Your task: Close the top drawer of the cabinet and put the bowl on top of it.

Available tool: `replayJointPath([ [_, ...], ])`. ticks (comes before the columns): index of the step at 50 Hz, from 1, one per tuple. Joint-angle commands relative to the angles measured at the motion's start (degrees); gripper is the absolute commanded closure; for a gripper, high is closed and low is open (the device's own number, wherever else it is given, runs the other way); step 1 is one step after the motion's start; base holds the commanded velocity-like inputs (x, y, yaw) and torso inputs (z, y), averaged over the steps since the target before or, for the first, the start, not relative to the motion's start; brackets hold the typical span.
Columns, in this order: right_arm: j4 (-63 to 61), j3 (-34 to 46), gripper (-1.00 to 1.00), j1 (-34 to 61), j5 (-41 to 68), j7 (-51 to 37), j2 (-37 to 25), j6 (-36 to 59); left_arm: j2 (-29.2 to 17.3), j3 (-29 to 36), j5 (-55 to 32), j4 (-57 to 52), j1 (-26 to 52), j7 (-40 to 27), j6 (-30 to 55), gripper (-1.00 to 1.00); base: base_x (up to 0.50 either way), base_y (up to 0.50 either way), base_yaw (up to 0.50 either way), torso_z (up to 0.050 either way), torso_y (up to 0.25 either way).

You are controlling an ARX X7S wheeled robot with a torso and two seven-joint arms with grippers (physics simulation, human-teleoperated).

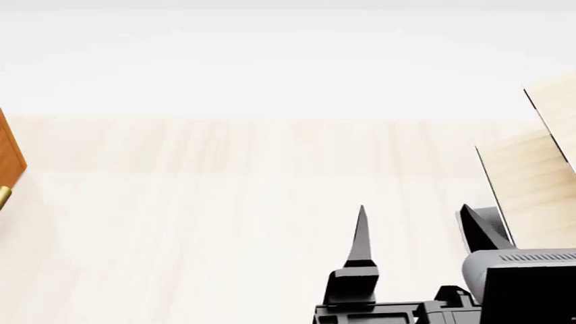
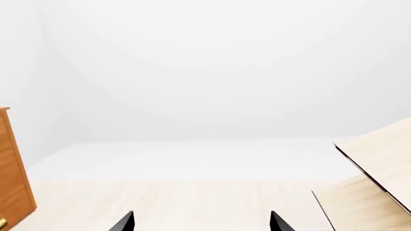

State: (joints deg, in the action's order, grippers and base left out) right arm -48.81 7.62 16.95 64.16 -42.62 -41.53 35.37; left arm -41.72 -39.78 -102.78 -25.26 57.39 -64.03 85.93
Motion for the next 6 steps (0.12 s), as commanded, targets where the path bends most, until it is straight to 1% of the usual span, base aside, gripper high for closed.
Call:
replayJointPath([
  [1,0.17,-0.15,-1.0,-0.14,0.18,-0.02,-0.24,-0.24,0.25,3.1,-6.81,-7.46,-4.55,-2.34,-0.76,-1.0,0.0,0.0,0.0,0.0,0.0],
  [6,0.23,-0.06,-1.0,0.14,0.18,-0.22,-0.26,-0.16,1.37,2.7,-5.45,-9.64,-6.14,-0.57,0.1,-1.0,0.0,0.0,0.0,0.0,0.0],
])
